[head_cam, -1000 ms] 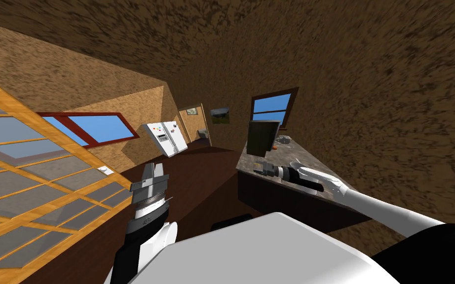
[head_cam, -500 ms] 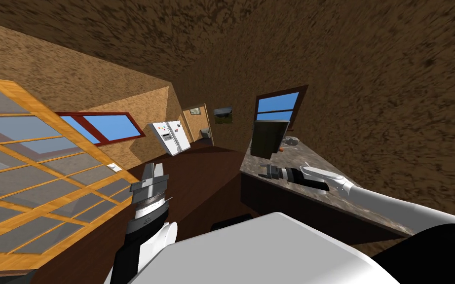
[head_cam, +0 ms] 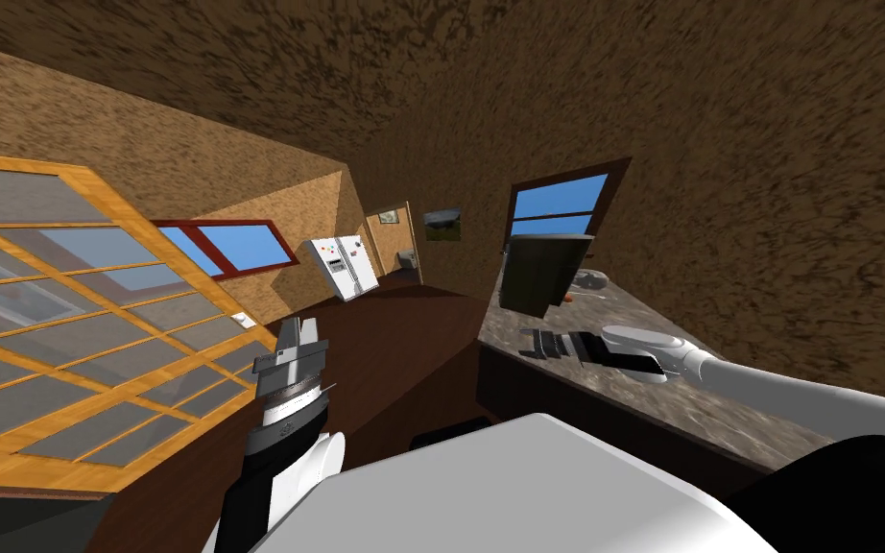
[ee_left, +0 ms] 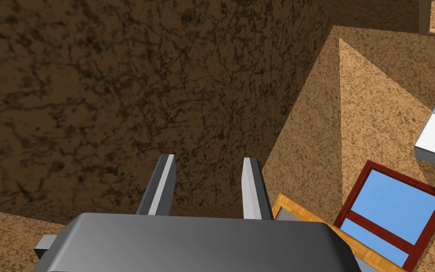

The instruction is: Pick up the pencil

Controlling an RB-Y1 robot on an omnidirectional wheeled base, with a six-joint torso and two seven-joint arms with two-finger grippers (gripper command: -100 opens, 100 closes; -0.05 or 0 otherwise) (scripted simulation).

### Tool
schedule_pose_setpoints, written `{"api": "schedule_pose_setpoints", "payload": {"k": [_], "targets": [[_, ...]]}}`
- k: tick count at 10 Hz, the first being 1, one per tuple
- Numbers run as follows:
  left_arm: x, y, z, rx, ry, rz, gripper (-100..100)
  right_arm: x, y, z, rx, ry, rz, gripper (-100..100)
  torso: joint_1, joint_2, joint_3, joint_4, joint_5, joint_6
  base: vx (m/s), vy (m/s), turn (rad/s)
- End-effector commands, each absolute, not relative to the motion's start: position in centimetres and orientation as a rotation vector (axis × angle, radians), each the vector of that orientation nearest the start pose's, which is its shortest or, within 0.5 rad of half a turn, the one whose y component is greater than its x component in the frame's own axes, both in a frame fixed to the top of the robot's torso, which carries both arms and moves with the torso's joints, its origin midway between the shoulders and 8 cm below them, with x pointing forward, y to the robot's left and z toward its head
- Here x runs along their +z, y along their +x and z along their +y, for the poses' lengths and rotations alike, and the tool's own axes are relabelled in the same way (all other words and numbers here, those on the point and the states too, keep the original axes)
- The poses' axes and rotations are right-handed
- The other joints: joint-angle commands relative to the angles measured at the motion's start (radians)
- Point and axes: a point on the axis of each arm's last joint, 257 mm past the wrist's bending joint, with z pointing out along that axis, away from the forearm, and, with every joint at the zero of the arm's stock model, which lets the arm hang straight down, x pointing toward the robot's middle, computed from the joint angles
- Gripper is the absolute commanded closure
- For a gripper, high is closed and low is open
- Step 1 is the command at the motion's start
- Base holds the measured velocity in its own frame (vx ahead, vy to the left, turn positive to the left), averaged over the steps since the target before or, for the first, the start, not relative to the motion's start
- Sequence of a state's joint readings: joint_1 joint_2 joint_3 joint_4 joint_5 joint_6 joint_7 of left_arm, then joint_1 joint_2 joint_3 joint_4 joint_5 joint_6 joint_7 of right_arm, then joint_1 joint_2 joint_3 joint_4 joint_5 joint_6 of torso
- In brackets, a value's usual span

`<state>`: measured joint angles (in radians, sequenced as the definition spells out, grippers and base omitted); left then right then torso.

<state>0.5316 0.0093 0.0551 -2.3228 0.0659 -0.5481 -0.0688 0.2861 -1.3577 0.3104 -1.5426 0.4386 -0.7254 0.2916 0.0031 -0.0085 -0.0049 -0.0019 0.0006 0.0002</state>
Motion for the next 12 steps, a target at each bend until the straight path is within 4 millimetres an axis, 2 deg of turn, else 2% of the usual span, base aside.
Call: {"api": "schedule_pose_setpoints", "payload": {"k": [1,3,4,6,8,10,11,12], "targets": [[4.4,32.0,30.3,-1.227,-0.606,0.551,0,-27.9,33.6,-39.1,0.426,-0.9,2.042,-100,0.0,0.0,0.0,0.0,0.0,0.0,0.106,0.033,0.054],[4.4,32.0,30.3,-1.227,-0.606,0.551,0,-30.7,30.5,-43.9,0.358,-0.928,2.199,-100,-0.001,0.002,0.001,0.0,0.0,0.001,0.128,0.039,0.15],[4.4,32.0,30.3,-1.227,-0.606,0.551,0,-30.6,30.4,-44.2,0.348,-0.94,2.205,-100,0.0,0.0,0.0,0.0,0.0,0.0,0.123,0.031,0.057],[4.4,32.0,30.3,-1.227,-0.606,0.551,0,-32.4,26.9,-49.1,0.276,-0.964,2.358,-100,-0.001,0.001,0.0,0.0,0.0,0.001,0.146,0.03,0.119],[4.4,32.0,30.3,-1.227,-0.606,0.551,0,-32.3,26.9,-49.3,0.271,-0.969,2.36,-100,-0.001,0.001,0.001,0.0,0.0,0.001,0.065,0.022,0.036],[4.4,32.0,30.3,-1.227,-0.606,0.551,0,-33.3,23.1,-53.8,0.202,-0.989,2.499,-100,-0.001,0.006,0.004,0.002,0.0,0.001,0.077,0.036,0.116],[4.4,32.0,30.3,-1.227,-0.606,0.551,0,-33.2,23.2,-53.9,0.199,-0.991,2.5,-100,0.001,0.004,0.002,0.001,0.0,0.0,0.088,0.034,0.056],[4.4,32.0,30.3,-1.227,-0.606,0.551,0,-33.4,21.3,-55.9,0.167,-1.001,2.563,-100,0.0,0.004,0.002,0.001,0.0,0.001,0.081,0.022,0.074]]}}
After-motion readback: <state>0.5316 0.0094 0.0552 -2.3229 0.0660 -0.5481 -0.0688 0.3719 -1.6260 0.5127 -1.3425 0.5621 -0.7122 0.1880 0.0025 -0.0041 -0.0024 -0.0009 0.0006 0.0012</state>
